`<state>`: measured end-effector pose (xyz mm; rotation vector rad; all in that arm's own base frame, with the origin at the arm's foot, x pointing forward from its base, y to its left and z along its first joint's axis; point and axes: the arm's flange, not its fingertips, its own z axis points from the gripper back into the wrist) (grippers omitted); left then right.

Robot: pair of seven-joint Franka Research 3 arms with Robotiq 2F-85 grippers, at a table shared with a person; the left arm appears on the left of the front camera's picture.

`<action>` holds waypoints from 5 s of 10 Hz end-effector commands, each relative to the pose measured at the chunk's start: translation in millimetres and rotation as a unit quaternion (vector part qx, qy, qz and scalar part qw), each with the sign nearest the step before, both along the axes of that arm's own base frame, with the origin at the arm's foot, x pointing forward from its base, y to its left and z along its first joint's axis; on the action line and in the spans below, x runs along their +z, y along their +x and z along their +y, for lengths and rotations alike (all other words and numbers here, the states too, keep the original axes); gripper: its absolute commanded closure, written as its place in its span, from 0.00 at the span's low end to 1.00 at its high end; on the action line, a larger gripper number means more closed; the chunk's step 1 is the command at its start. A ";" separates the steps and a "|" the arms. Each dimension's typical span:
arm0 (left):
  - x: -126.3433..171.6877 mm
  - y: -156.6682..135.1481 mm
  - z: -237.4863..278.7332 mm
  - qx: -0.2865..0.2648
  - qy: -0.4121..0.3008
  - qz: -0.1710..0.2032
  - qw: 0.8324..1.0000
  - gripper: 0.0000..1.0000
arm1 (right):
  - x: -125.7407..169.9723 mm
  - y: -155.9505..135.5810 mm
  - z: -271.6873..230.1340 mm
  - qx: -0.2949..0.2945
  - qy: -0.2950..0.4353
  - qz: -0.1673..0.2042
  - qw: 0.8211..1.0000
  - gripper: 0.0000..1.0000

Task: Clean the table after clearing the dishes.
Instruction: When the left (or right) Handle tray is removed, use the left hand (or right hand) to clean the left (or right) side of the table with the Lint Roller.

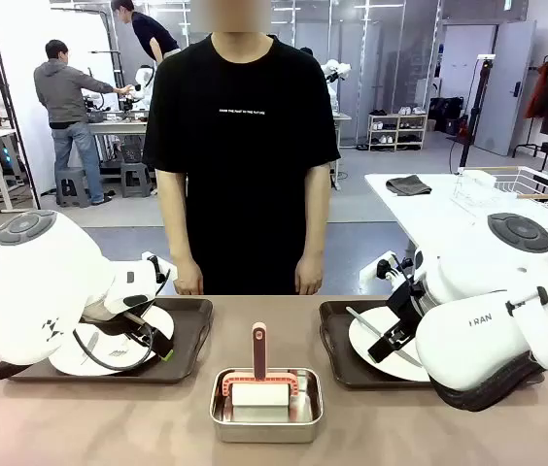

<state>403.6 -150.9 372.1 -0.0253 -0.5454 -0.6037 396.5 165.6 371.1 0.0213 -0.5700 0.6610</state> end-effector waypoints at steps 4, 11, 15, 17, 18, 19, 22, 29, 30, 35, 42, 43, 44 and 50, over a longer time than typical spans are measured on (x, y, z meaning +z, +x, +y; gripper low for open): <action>0.0 -0.2 -0.4 0.000 0.000 0.000 1.000 0.00 | 0.0 0.0 0.0 0.000 0.000 0.000 1.000 0.00; 0.0 -0.3 -0.9 -0.001 0.000 0.000 1.000 0.00 | 0.0 0.3 -0.7 0.000 0.000 0.000 1.000 0.00; 66.2 42.1 27.0 -0.038 -0.072 0.028 0.996 0.00 | 57.0 60.6 -34.4 -0.015 0.073 0.089 0.993 0.00; 100.8 57.8 67.3 -0.069 -0.182 0.088 0.977 0.00 | 87.4 94.3 -62.9 0.001 0.163 0.165 0.973 0.00; 118.4 57.6 104.5 -0.088 -0.256 0.116 0.956 0.00 | 102.3 106.4 -84.7 -0.001 0.217 0.202 0.955 0.00; 128.7 53.9 139.6 -0.096 -0.320 0.139 0.932 0.00 | 113.0 111.7 -107.3 -0.001 0.276 0.228 0.934 0.00; 138.5 18.7 246.1 -0.068 -0.463 0.131 0.874 0.00 | 115.5 111.8 -201.6 -0.040 0.416 0.297 0.859 0.00; 96.7 -92.0 415.4 0.090 -0.601 0.100 0.788 0.00 | 70.7 48.6 -410.0 -0.200 0.602 0.247 0.733 0.00; 89.3 -100.7 423.1 0.126 -0.592 0.118 0.787 0.00 | 65.9 38.8 -426.7 -0.196 0.626 0.236 0.717 0.00; 80.9 -120.9 448.6 0.169 -0.591 0.108 0.782 0.00 | 61.0 17.2 -455.3 -0.206 0.633 0.227 0.711 0.00; 80.9 -120.9 448.6 0.169 -0.591 0.108 0.782 0.00 | 61.0 17.2 -455.3 -0.206 0.633 0.227 0.711 0.00; 80.9 -120.9 448.6 0.169 -0.591 0.108 0.782 0.00 | 61.0 17.2 -455.3 -0.206 0.633 0.227 0.711 0.00; 80.9 -120.9 448.6 0.169 -0.591 0.108 0.782 0.00 | 61.0 17.2 -455.3 -0.206 0.633 0.227 0.711 0.00; 80.9 -120.9 448.6 0.169 -0.591 0.108 0.782 0.00 | 61.0 17.2 -455.3 -0.206 0.633 0.227 0.711 0.00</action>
